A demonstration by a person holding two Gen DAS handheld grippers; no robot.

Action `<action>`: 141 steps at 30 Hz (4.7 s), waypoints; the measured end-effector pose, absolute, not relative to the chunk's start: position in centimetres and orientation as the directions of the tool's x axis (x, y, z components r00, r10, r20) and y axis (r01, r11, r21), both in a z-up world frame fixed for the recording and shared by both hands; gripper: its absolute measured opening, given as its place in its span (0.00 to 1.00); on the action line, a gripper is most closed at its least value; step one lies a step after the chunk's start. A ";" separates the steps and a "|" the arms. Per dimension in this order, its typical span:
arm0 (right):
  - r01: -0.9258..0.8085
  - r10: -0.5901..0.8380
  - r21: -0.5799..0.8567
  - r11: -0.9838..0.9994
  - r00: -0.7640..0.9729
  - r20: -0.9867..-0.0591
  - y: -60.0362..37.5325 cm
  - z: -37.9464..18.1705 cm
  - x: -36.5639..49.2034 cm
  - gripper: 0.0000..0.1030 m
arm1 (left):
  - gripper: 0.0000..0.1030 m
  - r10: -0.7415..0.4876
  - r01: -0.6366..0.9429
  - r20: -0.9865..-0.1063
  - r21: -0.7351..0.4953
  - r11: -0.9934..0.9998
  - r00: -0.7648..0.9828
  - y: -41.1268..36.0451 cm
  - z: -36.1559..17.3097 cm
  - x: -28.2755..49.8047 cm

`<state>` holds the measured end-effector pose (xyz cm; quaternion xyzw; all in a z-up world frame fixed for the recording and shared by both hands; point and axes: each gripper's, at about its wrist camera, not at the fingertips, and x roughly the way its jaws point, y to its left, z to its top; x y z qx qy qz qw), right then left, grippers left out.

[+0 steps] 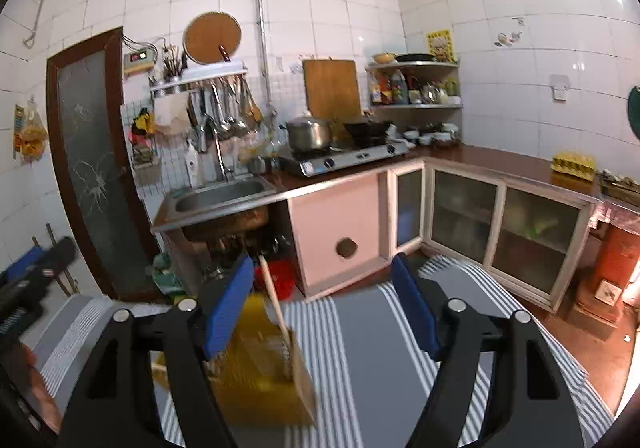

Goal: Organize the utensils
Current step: 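Open both grippers to drop the chopsticks into the yellow holder, then move both open grippers back toward the remaining utensils, then grasp a chopstick with the right gripper while the left gripper grasps the blue spatula, then lift the chopstick and blue spatula and carry both over the yellow holder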

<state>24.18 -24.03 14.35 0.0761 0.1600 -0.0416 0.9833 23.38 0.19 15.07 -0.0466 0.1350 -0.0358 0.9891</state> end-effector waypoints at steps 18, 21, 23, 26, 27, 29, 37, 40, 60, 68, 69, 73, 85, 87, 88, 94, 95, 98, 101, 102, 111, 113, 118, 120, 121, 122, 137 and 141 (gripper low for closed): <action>0.202 -0.133 0.079 0.976 0.844 -0.520 -24.9 0.8 15.7 0.80 | 0.95 -0.046 0.027 -0.582 -0.042 0.999 0.812 0.7 1.2 18.4; 0.211 -0.143 0.069 0.975 0.836 -0.530 -24.8 -0.8 15.8 0.80 | 0.95 -0.049 0.047 -0.608 -0.019 0.999 0.792 -0.1 -0.6 18.8; 0.206 -0.145 0.053 0.977 0.828 -0.541 -24.6 -1.6 16.0 0.80 | 0.95 -0.038 0.045 -0.617 -0.003 0.999 0.786 -0.4 -1.4 18.9; 0.187 -0.143 0.023 0.982 0.819 -0.555 -24.0 -2.2 16.0 0.80 | 0.95 -0.035 0.046 -0.632 0.001 0.999 0.774 -0.6 -2.4 19.0; 0.182 -0.141 0.019 0.983 0.817 -0.559 -23.9 -2.3 16.0 0.80 | 0.95 -0.035 0.047 -0.638 0.002 0.999 0.769 -0.7 -2.6 19.1; 0.179 -0.135 0.020 0.984 0.807 -0.574 -23.8 -2.6 16.1 0.80 | 0.95 -0.039 0.048 -0.650 -0.003 0.999 0.759 -0.7 -3.0 19.3; 0.180 -0.128 0.014 0.984 0.752 -0.646 -23.4 -4.0 16.8 0.80 | 0.95 -0.092 0.043 -0.702 -0.087 0.995 0.707 0.2 -4.2 20.0; 0.177 -0.118 0.022 0.984 0.739 -0.663 -23.3 -4.2 16.8 0.80 | 0.95 -0.105 0.040 -0.720 -0.107 0.993 0.686 0.4 -4.8 20.4; 0.205 -0.094 0.055 0.977 0.651 -0.753 -23.4 -5.5 17.2 0.80 | 0.95 -0.102 0.072 -0.775 -0.073 0.995 0.623 -0.8 -6.4 21.1; 0.194 -0.087 0.050 0.980 0.639 -0.764 -23.0 -5.6 17.3 0.79 | 0.94 -0.096 0.081 -0.779 -0.058 0.995 0.620 -1.1 -6.4 20.7; 0.196 -0.083 0.057 0.979 0.636 -0.767 -23.1 -5.7 17.3 0.78 | 0.94 -0.094 0.085 -0.780 -0.053 0.995 0.619 -1.2 -6.4 20.6; 0.183 -0.058 0.075 0.980 0.628 -0.776 -23.3 -5.6 17.3 0.69 | 0.94 -0.089 0.089 -0.783 -0.043 0.995 0.615 -1.5 -6.4 20.4; 0.174 -0.067 0.044 0.984 0.581 -0.811 -21.2 -5.3 17.4 0.36 | 0.91 -0.043 0.075 -0.809 0.001 0.997 0.586 -2.4 -6.5 18.8; 0.168 -0.071 0.034 0.985 0.582 -0.810 -21.0 -5.2 17.6 0.27 | 0.89 -0.050 0.081 -0.812 -0.003 0.997 0.582 -2.4 -6.4 18.3; 0.164 -0.077 0.024 0.986 0.582 -0.809 -20.9 -5.2 17.8 0.23 | 0.88 -0.054 0.084 -0.812 -0.006 0.996 0.581 -2.4 -6.4 18.1; 0.167 -0.055 0.058 0.984 0.604 -0.795 -21.6 -5.4 17.9 0.13 | 0.77 -0.077 0.102 -0.816 -0.022 0.995 0.572 -2.7 -6.3 17.6; 0.165 -0.057 0.056 0.985 0.609 -0.791 -21.6 -5.5 17.9 0.13 | 0.75 -0.079 0.107 -0.817 -0.021 0.994 0.571 -2.9 -6.2 17.5; 0.158 -0.068 0.039 0.987 0.619 -0.782 -21.4 -5.6 17.8 0.13 | 0.64 -0.088 0.126 -0.817 -0.019 0.992 0.570 -3.3 -6.2 17.4; 0.156 -0.070 0.037 0.987 0.626 -0.777 -21.3 -5.6 17.7 0.13 | 0.53 -0.092 0.138 -0.815 -0.015 0.990 0.572 -3.6 -6.1 17.1; 0.156 -0.069 0.038 0.987 0.627 -0.776 -21.4 -5.6 17.6 0.13 | 0.50 -0.093 0.137 -0.815 -0.016 0.990 0.572 -3.6 -6.0 17.1; 0.165 -0.092 0.016 0.986 0.629 -0.772 -20.9 -5.6 17.5 0.13 | 0.33 -0.077 0.132 -0.814 0.001 0.991 0.576 -4.4 -5.9 17.8; 0.168 -0.096 0.014 0.986 0.628 -0.772 -20.9 -5.6 17.5 0.13 | 0.26 -0.083 0.143 -0.815 0.000 0.990 0.573 -4.6 -5.9 17.9; 0.170 -0.114 -0.008 0.985 0.628 -0.770 -20.4 -5.6 17.6 0.13 | 0.14 -0.079 0.154 -0.811 0.014 0.988 0.580 -4.9 -5.8 17.8; 0.170 -0.119 -0.013 0.985 0.629 -0.768 -20.3 -5.6 17.6 0.12 | 0.10 -0.076 0.150 -0.810 0.015 0.989 0.582 -4.9 -5.8 17.9; 0.170 -0.120 -0.014 0.985 0.630 -0.767 -20.3 -5.6 17.6 0.12 | 0.07 -0.075 0.147 -0.809 0.014 0.989 0.582 -4.8 -5.8 18.0; 0.170 -0.119 -0.013 0.985 0.631 -0.766 -20.2 -5.6 17.6 0.12 | 0.07 -0.079 0.145 -0.809 0.008 0.989 0.582 -4.7 -5.8 18.0; 0.164 -0.093 0.019 0.986 0.644 -0.760 -20.8 -5.4 17.3 0.08 | 0.06 -0.111 0.136 -0.802 -0.037 0.990 0.586 -3.9 -5.5 18.1; 0.168 -0.088 0.030 0.985 0.650 -0.755 -21.2 -5.2 17.3 0.06 | 0.06 -0.119 0.128 -0.794 -0.053 0.990 0.596 -3.5 -5.3 18.1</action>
